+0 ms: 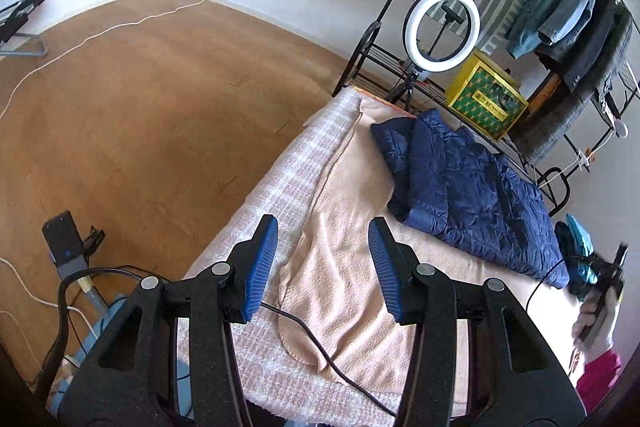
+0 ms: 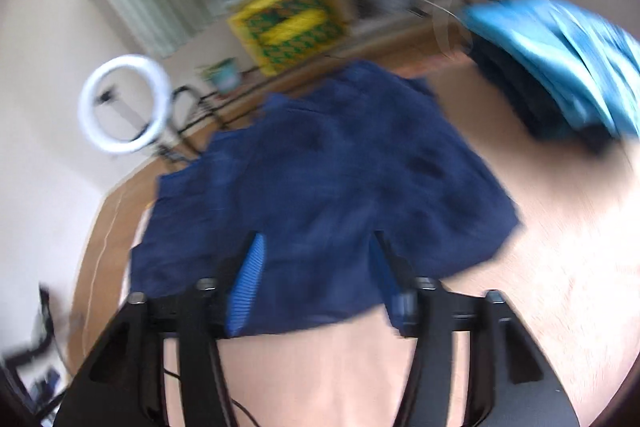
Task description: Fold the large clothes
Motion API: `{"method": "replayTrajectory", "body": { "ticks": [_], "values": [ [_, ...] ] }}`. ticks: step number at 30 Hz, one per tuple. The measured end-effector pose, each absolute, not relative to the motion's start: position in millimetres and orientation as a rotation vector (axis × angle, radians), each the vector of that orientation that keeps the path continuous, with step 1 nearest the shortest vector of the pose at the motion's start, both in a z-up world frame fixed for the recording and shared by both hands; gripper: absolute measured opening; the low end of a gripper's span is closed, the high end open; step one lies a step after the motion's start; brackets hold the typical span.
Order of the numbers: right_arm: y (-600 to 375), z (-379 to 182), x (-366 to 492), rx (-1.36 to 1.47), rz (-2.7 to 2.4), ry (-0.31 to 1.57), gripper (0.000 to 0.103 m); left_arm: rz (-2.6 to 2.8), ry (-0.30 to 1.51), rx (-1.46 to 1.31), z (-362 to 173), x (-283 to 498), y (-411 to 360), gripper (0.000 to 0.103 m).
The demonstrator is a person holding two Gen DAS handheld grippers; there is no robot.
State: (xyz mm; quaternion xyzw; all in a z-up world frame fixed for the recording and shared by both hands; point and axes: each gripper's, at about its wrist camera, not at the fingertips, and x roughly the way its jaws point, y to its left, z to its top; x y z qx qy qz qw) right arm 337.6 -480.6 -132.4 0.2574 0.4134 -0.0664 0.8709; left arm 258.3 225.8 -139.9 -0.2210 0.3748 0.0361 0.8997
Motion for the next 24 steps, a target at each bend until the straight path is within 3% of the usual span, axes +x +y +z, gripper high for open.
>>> {"method": "replayTrajectory", "body": {
  "ticks": [13,18,24],
  "values": [
    [-565,-204,308,1.043,-0.321,0.813,0.056,0.003,0.779,-0.396,-125,275,188,0.049],
    [-567,-216,278,1.119,-0.315,0.797,0.057,-0.009,0.794,-0.4,-129,280,179,0.049],
    [-575,-218,314,1.03,-0.318,0.763,0.057,-0.03,0.808,-0.387,-131,285,170,0.049]
  ]
}}
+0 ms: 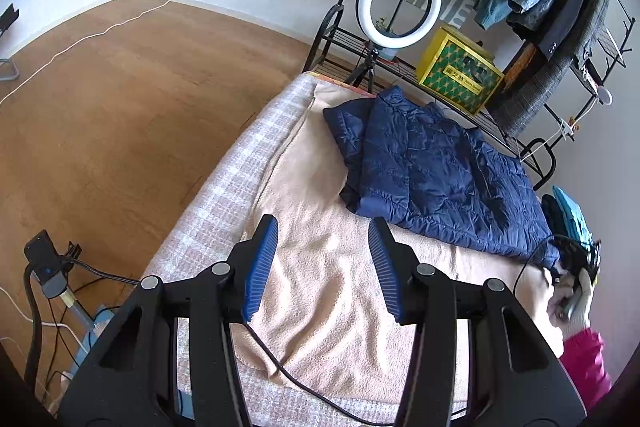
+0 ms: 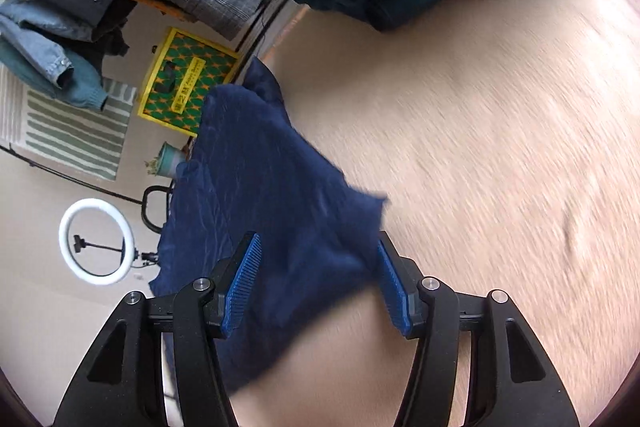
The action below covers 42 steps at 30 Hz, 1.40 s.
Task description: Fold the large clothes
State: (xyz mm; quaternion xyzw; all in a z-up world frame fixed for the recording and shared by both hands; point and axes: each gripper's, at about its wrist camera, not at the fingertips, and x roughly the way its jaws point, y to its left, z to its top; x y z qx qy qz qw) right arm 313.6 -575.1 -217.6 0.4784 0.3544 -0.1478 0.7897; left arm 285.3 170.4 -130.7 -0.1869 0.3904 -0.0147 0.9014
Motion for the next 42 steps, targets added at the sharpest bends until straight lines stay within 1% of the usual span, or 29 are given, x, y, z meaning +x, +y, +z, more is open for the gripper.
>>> {"method": "replayTrajectory", "body": {
  "ticks": [1,2,3,4,5,7,10,16,20,25,30,33,37,42],
  "values": [
    [-576,-217,325,1.005,-0.33,0.76,0.057,-0.031,0.807,-0.387,-131,286,170,0.049],
    [-576,-218,331,0.987,-0.334,0.759,0.049,-0.029,0.807,-0.388,-131,286,170,0.048],
    [-575,-216,339,0.962,-0.33,0.759,0.039,-0.028,0.807,-0.387,-131,286,170,0.049],
    [-572,-213,347,0.921,-0.324,0.77,0.021,-0.027,0.807,-0.386,-130,286,170,0.049],
    [-567,-208,351,0.869,-0.321,0.778,0.015,-0.026,0.807,-0.388,-130,287,170,0.049],
    [-552,-188,358,0.748,-0.31,0.769,0.011,-0.027,0.805,-0.397,-131,287,172,0.048],
    [-518,-147,366,0.532,-0.282,0.732,0.009,-0.033,0.795,-0.403,-129,286,173,0.049],
    [-442,-81,373,0.26,-0.161,0.631,0.008,-0.043,0.772,-0.407,-125,280,181,0.049],
    [-384,-56,379,0.125,-0.069,0.597,0.007,-0.026,0.762,-0.431,-125,274,196,0.049],
    [-315,-43,383,-0.014,0.044,0.568,0.007,0.012,0.751,-0.457,-126,264,221,0.049],
    [-241,-51,392,-0.097,0.168,0.579,0.007,0.058,0.743,-0.487,-129,254,247,0.049],
    [-190,-68,395,-0.146,0.255,0.603,0.007,0.084,0.739,-0.495,-131,248,259,0.049],
    [-115,-115,401,-0.22,0.38,0.677,0.007,0.109,0.744,-0.502,-136,245,271,0.049],
    [-61,-176,403,-0.301,0.466,0.787,0.007,0.117,0.748,-0.494,-138,245,275,0.048]
  ]
}}
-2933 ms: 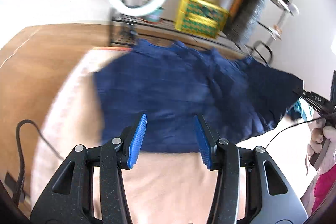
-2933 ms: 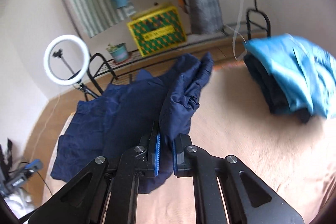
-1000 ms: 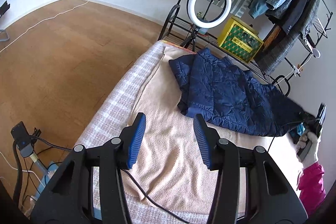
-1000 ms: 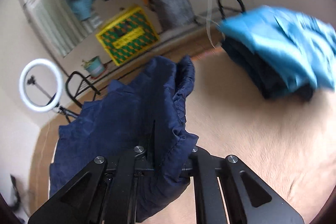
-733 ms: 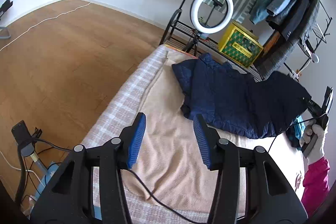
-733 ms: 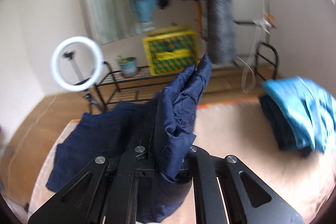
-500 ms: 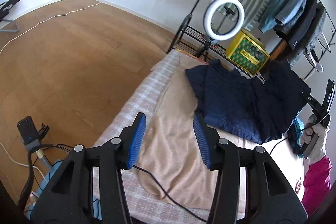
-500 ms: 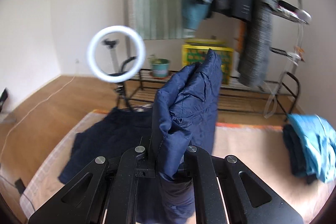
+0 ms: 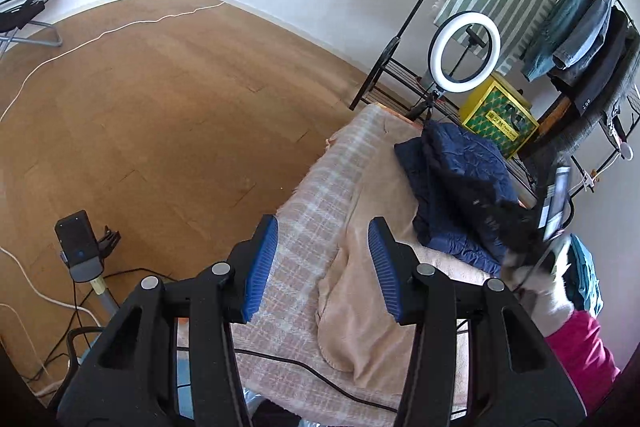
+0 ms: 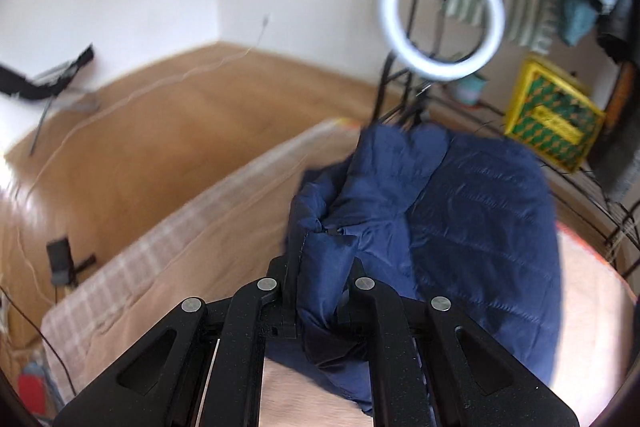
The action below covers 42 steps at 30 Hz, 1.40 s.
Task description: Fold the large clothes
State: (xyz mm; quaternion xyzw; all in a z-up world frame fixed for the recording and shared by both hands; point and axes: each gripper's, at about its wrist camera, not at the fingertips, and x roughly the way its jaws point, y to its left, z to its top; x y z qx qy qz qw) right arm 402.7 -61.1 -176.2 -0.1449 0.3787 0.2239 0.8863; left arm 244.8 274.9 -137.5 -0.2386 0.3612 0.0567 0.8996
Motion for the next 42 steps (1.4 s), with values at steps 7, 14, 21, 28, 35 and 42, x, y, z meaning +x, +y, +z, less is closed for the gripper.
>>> {"method": "replayTrajectory", "body": {
  "ticks": [7,14,21,28,35,42],
  "values": [
    [-65,-200,419,-0.212,0.513,0.883,0.012,0.086,0.756,-0.467,-136,259,264,0.048],
    [-121,-153,390,0.026,0.748,0.865,0.035,-0.022,0.778,-0.429,-131,304,222,0.048],
    [-235,-121,391,0.043,0.479,0.765,0.035,-0.224,0.825,-0.317,-128,394,128,0.049],
    [-262,-162,420,0.023,0.375,0.843,0.035,-0.267,0.972,-0.273,-191,467,69,0.049],
    [-262,-221,415,-0.004,0.398,0.932,0.036,-0.267,1.027,-0.25,-249,464,74,0.052],
    [-283,-163,438,0.081,0.493,0.905,0.035,-0.259,0.932,-0.242,-189,465,89,0.052]
  ]
}}
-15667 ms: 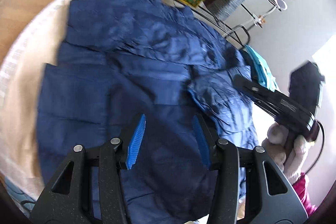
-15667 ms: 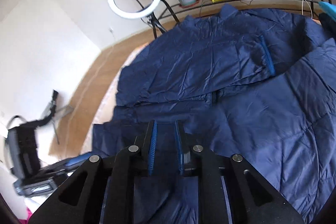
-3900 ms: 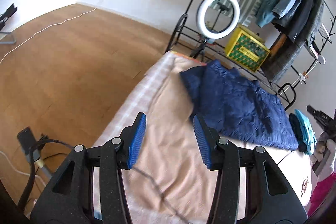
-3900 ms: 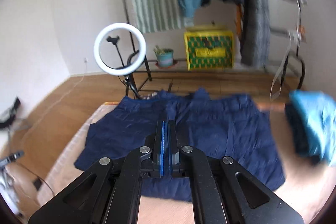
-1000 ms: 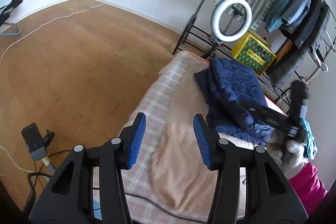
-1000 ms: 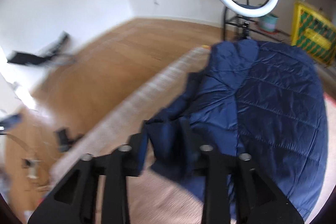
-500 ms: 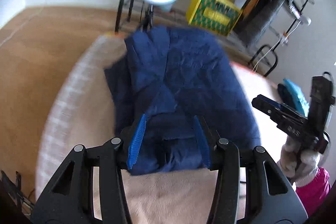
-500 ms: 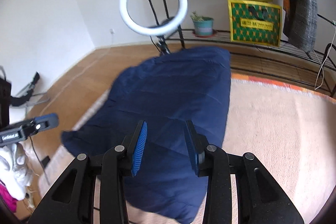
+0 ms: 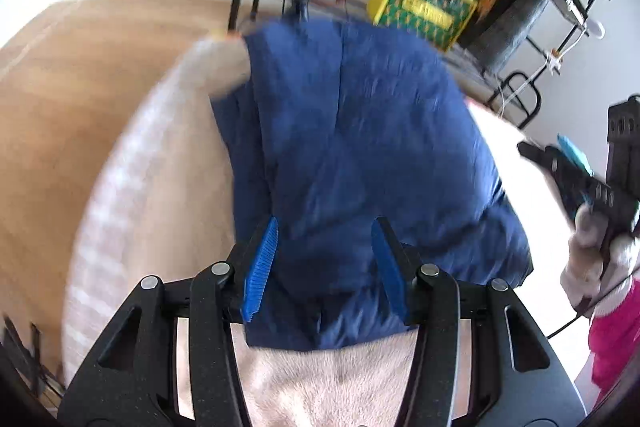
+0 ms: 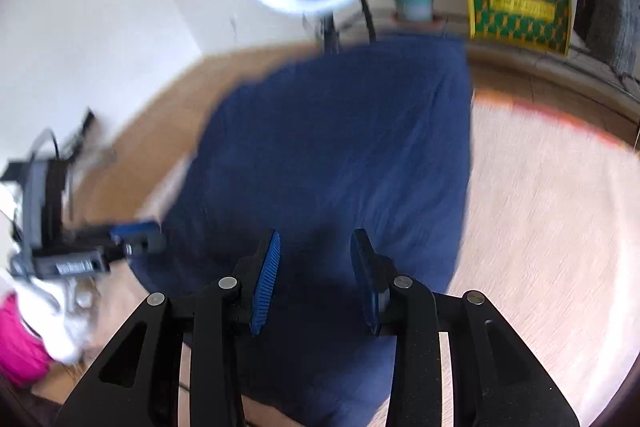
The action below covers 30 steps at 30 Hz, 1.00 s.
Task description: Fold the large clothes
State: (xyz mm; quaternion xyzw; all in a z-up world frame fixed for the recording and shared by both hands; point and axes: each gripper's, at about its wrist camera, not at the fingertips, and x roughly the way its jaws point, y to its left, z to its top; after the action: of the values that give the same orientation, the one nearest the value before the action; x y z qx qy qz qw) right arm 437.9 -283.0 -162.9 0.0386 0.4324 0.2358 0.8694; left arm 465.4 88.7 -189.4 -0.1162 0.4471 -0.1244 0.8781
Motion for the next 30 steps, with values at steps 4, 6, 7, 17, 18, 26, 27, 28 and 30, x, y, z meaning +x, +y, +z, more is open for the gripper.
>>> {"method": "replayTrajectory", "body": {
  "ticks": [4,6,7,17,18,26,27,28,30],
  "values": [
    [-292,-127,482,0.07,0.437,0.778,0.035,-0.243,0.868,-0.196,-161,496,87,0.052],
    [-290,-122,511,0.051,0.396,0.736,0.035,-0.217,0.85,-0.186,-157,518,84,0.052],
    [-288,-122,526,0.047,0.372,0.715,0.035,-0.198,0.847,-0.186,-158,529,84,0.052],
    [-253,-189,622,-0.023,0.269,0.82,0.035,-0.089,0.954,-0.187,-227,604,86,0.052],
    [-253,-197,626,-0.024,0.26,0.843,0.035,-0.09,0.965,-0.187,-236,604,84,0.052],
    [-265,-222,637,0.048,0.233,0.931,0.035,-0.126,1.012,-0.313,-248,604,109,0.062],
    [-266,-216,633,0.039,0.229,0.922,0.035,-0.127,1.008,-0.33,-244,600,115,0.062],
    [-270,-212,631,0.046,0.233,0.914,0.035,-0.135,1.003,-0.358,-239,595,123,0.062],
    [-281,-199,619,0.096,0.269,0.888,0.035,-0.179,1.002,-0.453,-233,585,146,0.07]
  ]
}}
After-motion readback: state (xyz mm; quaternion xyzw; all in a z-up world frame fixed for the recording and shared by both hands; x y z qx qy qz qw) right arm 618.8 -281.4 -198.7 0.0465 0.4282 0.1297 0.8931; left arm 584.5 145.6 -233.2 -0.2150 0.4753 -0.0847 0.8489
